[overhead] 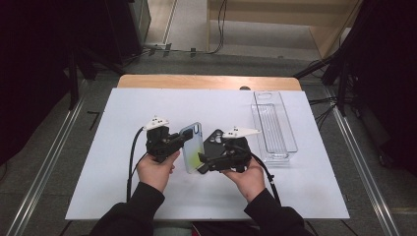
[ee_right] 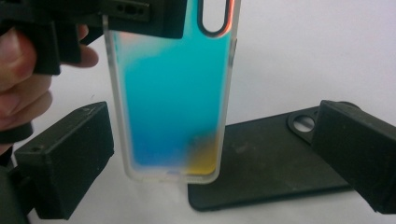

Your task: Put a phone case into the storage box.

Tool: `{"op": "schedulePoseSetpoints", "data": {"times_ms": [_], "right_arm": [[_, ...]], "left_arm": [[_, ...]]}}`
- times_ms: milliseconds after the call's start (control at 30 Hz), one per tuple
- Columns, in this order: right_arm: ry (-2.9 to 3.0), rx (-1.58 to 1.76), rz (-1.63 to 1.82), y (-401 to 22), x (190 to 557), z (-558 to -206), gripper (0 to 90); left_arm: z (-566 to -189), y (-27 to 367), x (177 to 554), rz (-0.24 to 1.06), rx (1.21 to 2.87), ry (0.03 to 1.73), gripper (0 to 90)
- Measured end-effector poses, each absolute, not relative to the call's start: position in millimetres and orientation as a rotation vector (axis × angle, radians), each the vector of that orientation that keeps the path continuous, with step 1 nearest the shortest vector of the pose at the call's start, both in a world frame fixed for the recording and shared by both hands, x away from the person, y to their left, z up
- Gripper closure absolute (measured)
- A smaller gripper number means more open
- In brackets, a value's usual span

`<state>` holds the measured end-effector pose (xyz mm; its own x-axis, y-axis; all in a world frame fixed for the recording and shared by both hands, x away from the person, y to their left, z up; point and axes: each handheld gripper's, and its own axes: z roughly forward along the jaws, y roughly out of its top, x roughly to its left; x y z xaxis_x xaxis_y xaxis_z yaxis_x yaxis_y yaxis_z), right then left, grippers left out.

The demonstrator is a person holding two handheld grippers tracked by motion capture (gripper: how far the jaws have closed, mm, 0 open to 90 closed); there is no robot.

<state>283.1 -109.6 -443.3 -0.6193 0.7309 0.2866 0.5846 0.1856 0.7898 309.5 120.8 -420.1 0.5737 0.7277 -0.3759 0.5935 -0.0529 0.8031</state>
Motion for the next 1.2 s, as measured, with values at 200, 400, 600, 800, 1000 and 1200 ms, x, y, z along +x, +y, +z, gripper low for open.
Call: {"op": "schedulePoseSetpoints", "data": {"times_ms": [200, 400, 600, 800, 1000, 1200], "right_arm": [[2.283, 1.309, 1.38, -97, 286, -441, 0.0], [2.264, 1.324, 1.372, -89, 287, -440, 0.0], [2.271, 1.323, 1.394, -83, 291, -440, 0.0], [2.276, 1.329, 1.375, -75, 292, -440, 2.3], [2.29, 1.325, 1.452, -75, 293, -441, 13.6], [2.292, 1.309, 1.432, -74, 293, -440, 14.6]], "left_arm": [[-419, 119, 306, 0.162, 1.725, 1.1, 85.8], [-419, 116, 304, 0.146, 1.713, 1.111, 85.7], [-419, 112, 301, 0.138, 1.718, 1.102, 85.7], [-418, 109, 298, 0.125, 1.716, 1.1, 85.6], [-417, 109, 298, 0.125, 1.719, 1.098, 85.3], [-417, 108, 298, 0.121, 1.723, 1.095, 85.3]]}}
